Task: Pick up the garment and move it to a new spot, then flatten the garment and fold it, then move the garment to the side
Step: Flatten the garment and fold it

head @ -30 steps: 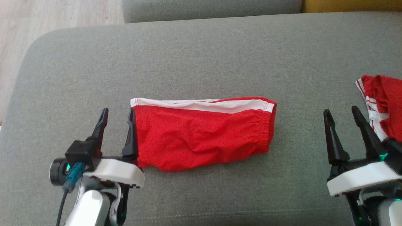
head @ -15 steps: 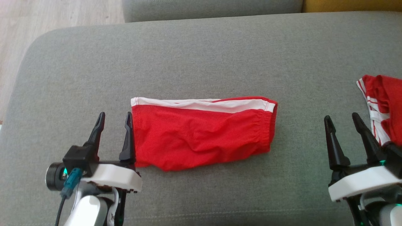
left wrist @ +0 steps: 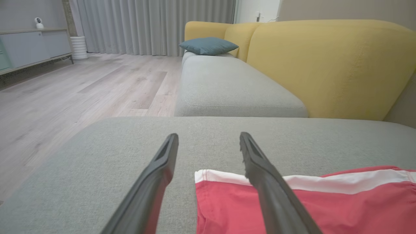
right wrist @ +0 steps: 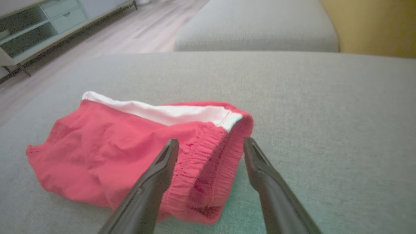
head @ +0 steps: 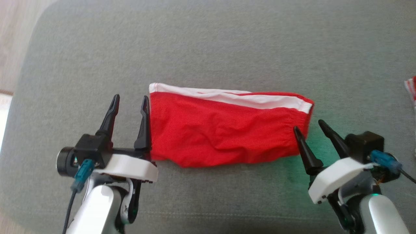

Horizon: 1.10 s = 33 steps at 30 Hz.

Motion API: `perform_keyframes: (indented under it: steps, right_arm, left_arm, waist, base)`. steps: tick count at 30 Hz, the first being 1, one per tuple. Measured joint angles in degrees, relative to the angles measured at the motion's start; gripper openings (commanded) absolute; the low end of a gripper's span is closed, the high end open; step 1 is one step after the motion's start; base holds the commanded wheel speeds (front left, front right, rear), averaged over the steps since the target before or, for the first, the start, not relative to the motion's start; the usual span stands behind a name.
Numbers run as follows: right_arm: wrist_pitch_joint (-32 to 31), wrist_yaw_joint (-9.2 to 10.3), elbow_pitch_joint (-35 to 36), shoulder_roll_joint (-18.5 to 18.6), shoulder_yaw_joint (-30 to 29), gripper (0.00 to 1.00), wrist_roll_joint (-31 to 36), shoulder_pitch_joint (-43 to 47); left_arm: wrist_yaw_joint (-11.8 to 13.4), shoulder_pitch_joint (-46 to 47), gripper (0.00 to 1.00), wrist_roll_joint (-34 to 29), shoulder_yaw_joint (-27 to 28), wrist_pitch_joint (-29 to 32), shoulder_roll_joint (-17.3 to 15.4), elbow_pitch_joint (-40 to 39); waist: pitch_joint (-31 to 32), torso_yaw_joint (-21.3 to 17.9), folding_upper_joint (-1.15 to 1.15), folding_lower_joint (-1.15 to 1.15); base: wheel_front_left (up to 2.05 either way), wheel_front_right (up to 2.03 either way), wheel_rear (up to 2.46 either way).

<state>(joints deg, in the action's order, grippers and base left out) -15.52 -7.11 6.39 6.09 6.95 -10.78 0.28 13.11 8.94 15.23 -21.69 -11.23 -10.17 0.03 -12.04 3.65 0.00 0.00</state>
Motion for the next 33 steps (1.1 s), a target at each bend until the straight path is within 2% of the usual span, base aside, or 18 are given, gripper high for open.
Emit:
perform_keyframes:
  steps: [11, 16, 20, 21, 22, 23, 29, 33]
  right_arm:
    - [-1.48, 0.01, -12.03, -0.05, -1.99, 1.00, -0.55, -4.95]
    - [-1.99, 0.01, -17.05, 0.13, -1.45, 1.00, -3.96, -7.86]
    - [-2.68, 0.00, -19.27, 1.68, 0.71, 1.00, -7.36, -10.76]
    - [-2.97, 0.00, -19.80, 1.97, 1.14, 0.75, -8.43, -11.26]
    - [-3.23, 0.00, -20.08, 2.18, 1.47, 0.20, -9.31, -11.55]
    - [-3.23, 0.00, -20.22, 2.43, 1.67, 0.00, -10.00, -11.62]
    - [-3.82, 0.00, -20.11, 4.67, 2.10, 0.00, -15.51, -10.84]
    - [-3.96, 0.00, -19.00, 8.76, -0.27, 0.00, -16.56, -7.59]
  left_arm:
    - [-0.56, 2.47, 1.00, 0.00, -1.00, -1.55, 1.27, 2.07]
    - [-0.59, 3.53, 1.00, -0.01, -1.45, -1.98, 1.57, 2.47]
    - [-1.04, 4.20, 1.00, -0.01, -1.55, -2.38, 1.65, 3.33]
    - [-1.04, 4.44, 1.00, -0.01, -1.55, -2.47, 1.67, 3.38]
    - [-1.03, 4.60, 1.00, -0.02, -1.56, -2.47, 1.71, 3.39]
    - [-1.03, 4.64, 1.00, -0.02, -1.57, -2.48, 1.74, 3.39]
    - [-0.98, 4.54, 1.00, -0.02, -1.60, -2.50, 1.70, 3.72]
    - [-0.91, 4.36, 1.00, -0.01, -1.58, -2.52, 1.59, 3.71]
  waist:
    - [-3.98, 3.00, 0.00, 0.00]
    - [-5.06, 3.17, 0.00, 0.00]
    - [-5.55, 3.20, 0.00, 0.00]
    - [-5.53, 3.17, 0.00, 0.00]
    - [-5.47, 3.10, 0.00, 0.00]
    - [-5.36, 3.03, 0.00, 0.00]
    - [-3.98, 2.32, 0.00, 0.00]
    - [-2.71, 1.66, 0.00, 0.00]
  base:
    - [0.00, 0.00, 0.00]
    - [0.00, 0.00, 0.00]
    - [0.00, 0.00, 0.00]
    - [0.00, 0.00, 0.00]
    - [0.00, 0.00, 0.00]
    - [0.00, 0.00, 0.00]
    - [0.00, 0.00, 0.00]
    - [0.00, 0.00, 0.00]
